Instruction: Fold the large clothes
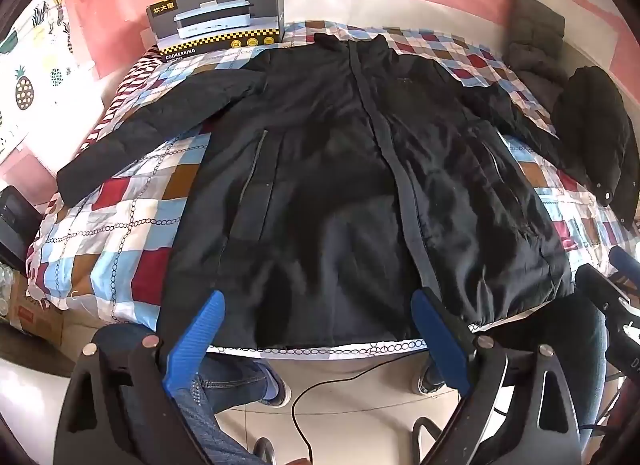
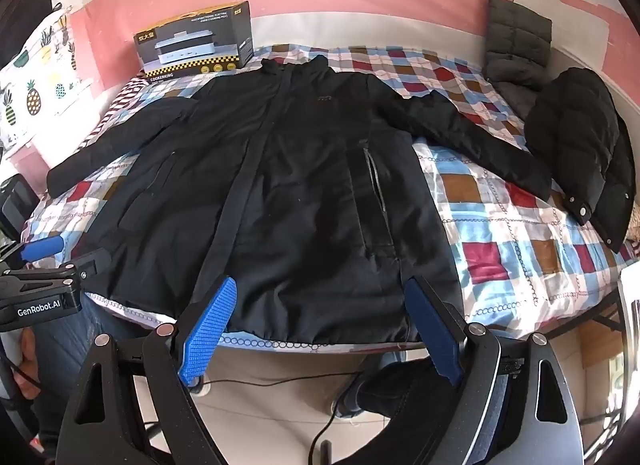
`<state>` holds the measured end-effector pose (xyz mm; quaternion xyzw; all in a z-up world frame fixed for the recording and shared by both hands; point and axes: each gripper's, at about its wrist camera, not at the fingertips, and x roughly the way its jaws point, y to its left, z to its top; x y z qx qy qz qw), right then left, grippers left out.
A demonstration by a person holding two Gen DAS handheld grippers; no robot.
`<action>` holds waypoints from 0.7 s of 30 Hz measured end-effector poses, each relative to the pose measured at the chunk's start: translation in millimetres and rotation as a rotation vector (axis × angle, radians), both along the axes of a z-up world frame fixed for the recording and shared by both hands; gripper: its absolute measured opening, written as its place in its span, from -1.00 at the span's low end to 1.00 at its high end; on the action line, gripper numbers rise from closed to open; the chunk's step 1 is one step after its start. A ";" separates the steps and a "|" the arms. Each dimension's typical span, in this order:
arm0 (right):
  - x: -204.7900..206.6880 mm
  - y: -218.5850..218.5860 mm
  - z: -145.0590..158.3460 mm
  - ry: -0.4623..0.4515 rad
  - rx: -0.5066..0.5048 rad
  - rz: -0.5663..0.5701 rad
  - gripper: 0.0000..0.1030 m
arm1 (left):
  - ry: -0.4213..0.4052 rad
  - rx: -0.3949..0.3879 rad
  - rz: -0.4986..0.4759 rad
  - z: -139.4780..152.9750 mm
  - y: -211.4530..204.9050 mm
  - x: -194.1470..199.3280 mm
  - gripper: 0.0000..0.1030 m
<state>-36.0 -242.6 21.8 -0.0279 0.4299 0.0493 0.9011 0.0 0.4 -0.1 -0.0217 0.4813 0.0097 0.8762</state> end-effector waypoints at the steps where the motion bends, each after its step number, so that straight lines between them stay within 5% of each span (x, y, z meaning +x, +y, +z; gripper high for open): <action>1: -0.3 0.0 0.0 -0.001 -0.001 0.000 0.68 | 0.003 -0.005 0.001 -0.1 0.6 0.0 0.86; 21: 0.9 0.7 -5.6 0.019 -0.005 0.003 0.68 | 0.016 0.011 0.002 1.2 0.4 1.6 0.86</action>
